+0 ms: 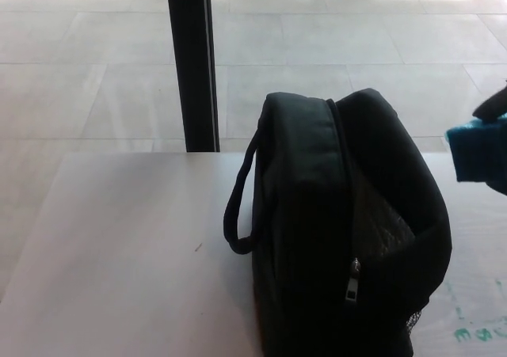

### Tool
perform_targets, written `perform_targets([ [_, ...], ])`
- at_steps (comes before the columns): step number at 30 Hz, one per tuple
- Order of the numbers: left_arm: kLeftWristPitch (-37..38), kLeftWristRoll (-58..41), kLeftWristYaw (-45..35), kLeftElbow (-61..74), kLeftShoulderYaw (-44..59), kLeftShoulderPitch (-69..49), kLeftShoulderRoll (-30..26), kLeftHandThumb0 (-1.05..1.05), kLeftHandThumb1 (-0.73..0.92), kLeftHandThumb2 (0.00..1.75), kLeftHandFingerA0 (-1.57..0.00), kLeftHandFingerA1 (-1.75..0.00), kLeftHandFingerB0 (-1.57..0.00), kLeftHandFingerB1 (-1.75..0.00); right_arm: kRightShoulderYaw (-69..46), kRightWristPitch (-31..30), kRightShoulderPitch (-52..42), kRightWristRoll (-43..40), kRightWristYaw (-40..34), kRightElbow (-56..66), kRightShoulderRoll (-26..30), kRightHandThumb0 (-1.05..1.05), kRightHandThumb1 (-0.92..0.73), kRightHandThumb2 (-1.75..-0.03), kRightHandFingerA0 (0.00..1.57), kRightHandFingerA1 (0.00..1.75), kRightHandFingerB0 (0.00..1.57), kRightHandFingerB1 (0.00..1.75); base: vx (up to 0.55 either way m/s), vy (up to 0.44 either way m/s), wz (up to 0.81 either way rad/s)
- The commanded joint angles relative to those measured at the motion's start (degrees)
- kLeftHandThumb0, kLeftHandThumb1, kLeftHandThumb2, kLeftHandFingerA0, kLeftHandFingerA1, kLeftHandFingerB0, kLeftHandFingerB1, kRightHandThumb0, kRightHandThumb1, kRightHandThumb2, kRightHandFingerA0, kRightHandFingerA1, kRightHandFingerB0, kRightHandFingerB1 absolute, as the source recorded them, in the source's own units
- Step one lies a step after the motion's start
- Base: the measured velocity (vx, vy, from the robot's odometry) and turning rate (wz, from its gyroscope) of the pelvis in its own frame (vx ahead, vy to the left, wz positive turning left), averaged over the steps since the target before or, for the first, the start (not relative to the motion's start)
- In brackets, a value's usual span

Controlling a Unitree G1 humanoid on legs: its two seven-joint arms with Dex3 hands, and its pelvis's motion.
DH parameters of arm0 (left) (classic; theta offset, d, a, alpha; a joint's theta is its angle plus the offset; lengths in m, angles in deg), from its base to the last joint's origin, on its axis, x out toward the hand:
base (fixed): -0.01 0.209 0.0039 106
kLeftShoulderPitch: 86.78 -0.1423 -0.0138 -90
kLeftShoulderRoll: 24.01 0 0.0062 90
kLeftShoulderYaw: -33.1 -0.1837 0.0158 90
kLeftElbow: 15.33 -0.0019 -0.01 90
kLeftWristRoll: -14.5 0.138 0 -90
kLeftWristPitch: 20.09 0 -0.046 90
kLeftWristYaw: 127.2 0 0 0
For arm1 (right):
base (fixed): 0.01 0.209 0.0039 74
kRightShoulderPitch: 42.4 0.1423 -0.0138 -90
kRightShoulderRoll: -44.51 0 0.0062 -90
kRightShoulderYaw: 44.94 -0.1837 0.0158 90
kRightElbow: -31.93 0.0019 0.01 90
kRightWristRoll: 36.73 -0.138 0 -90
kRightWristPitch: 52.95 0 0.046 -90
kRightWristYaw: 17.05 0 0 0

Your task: The robot uses its right hand to pick up the cube kept on the middle of the desk and put it inside the bag next to it

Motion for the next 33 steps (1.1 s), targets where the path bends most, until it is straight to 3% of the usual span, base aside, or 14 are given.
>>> perform_targets([
  [1,0.09,0.10,-0.59,-0.48,0.52,-0.48,-1.27,-0.62,0.52,0.92,-0.31,-0.62,-0.19,-0.51,-0.86,0.37,2.42,-1.74,1.62,5.51,-1.71,-0.13,-0.48,-1.18,0.89,1.75,0.69,1.51,0.00,0.000,0.00],
  [2,0.32,0.28,-0.77,-0.65,0.30,-0.54,-1.37,-0.64,0.53,0.92,-0.30,-0.61,-0.19,-0.51,-0.91,1.33,2.61,-1.82,1.09,6.99,-2.28,-0.24,-0.50,-1.15,1.17,1.38,0.94,1.23,0.00,0.000,0.00],
  [4,0.37,0.51,-0.62,-0.77,0.13,-0.58,-1.32,-0.57,0.72,0.61,-0.31,-0.53,-0.29,-0.42,-0.88,0.90,2.99,-1.73,1.98,8.97,-2.74,-0.16,-0.49,-1.20,0.87,1.75,0.75,1.55,0.00,0.000,0.00],
  [6,2.00,1.31,-0.35,-0.80,-0.44,-0.88,-1.48,-0.61,0.55,0.94,-0.34,-0.62,-0.20,-0.51,-0.26,0.60,3.80,0.22,2.02,11.82,-2.69,-0.22,-0.48,-1.16,1.22,1.42,0.98,1.28,0.00,0.000,0.00],
  [9,3.45,2.32,-0.04,-0.38,-1.21,-1.45,-2.01,-0.62,0.56,0.96,-0.35,-0.62,-0.19,-0.50,0.64,1.42,5.25,3.60,1.56,14.43,-1.67,-0.17,-0.52,-1.11,0.92,1.75,0.73,1.64,0.00,0.000,0.00],
  [15,0.97,1.76,0.43,0.10,-0.78,-1.44,-1.78,-0.66,0.57,0.93,-0.32,-0.60,-0.22,-0.50,1.13,2.21,7.42,5.61,3.23,17.97,-0.31,-0.18,-0.54,-1.07,0.91,1.73,0.78,1.52,0.00,0.000,0.00],
  [17,1.18,1.25,-0.37,0.01,-0.48,-1.49,-1.77,-0.66,0.56,0.93,-0.31,-0.60,-0.21,-0.51,1.75,1.63,7.66,7.05,4.40,19.86,0.17,-0.28,-0.52,-1.11,1.19,1.36,0.95,1.21,0.00,0.000,0.00],
  [18,1.23,1.12,-0.46,-0.20,-0.35,-1.42,-1.71,-0.58,0.73,0.61,-0.31,-0.54,-0.29,-0.42,1.94,1.57,7.53,7.32,4.56,20.69,0.10,-0.29,-0.51,-1.11,1.19,1.36,0.96,1.22,0.00,0.000,0.00],
  [19,0.71,0.84,-0.43,-0.36,-0.11,-1.26,-1.56,-0.64,0.54,0.92,-0.31,-0.61,-0.20,-0.51,2.38,2.87,7.37,7.59,3.93,20.72,0.02,-0.22,-0.54,-1.04,0.89,1.75,0.74,1.55,0.00,0.000,0.00],
  [22,-0.27,0.26,-0.40,-0.84,0.56,-0.83,-1.14,-0.58,0.70,0.60,-0.30,-0.54,-0.29,-0.43,5.05,6.12,6.88,10.04,4.12,20.98,0.67,-0.25,-0.57,-0.86,0.86,1.75,0.66,1.62,0.00,0.000,0.00],
  [25,1.54,1.40,-0.42,0.43,-0.27,-1.76,-1.54,-0.69,0.55,0.93,-0.33,-0.61,-0.21,-0.51,7.02,8.16,6.27,11.25,4.84,20.73,1.49,-0.23,-0.55,-0.89,1.12,1.69,0.76,1.43,0.00,0.000,0.00],
  [29,0.71,1.08,-0.48,0.68,0.05,-1.75,-1.55,-0.66,0.55,0.93,-0.31,-0.61,-0.20,-0.51,8.44,8.70,5.02,11.07,6.11,20.45,1.40,-0.22,-0.54,-0.78,0.89,1.75,0.75,1.53,0.00,0.000,0.00],
  [32,2.30,2.56,-0.08,0.41,-1.12,-1.86,-2.02,-0.64,0.56,0.96,-0.35,-0.62,-0.20,-0.50,9.59,9.39,3.45,11.46,7.51,19.20,2.07,-0.29,-0.61,-0.66,0.88,1.73,0.86,1.08,0.00,0.000,0.00],
  [33,1.91,2.04,0.05,-0.08,-0.68,-1.62,-1.77,-0.64,0.56,0.94,-0.34,-0.61,-0.21,-0.51,10.17,10.24,2.99,12.65,6.40,17.79,2.21,-0.34,-0.47,-0.93,1.20,1.33,0.89,1.04,0.00,0.000,0.00],
])
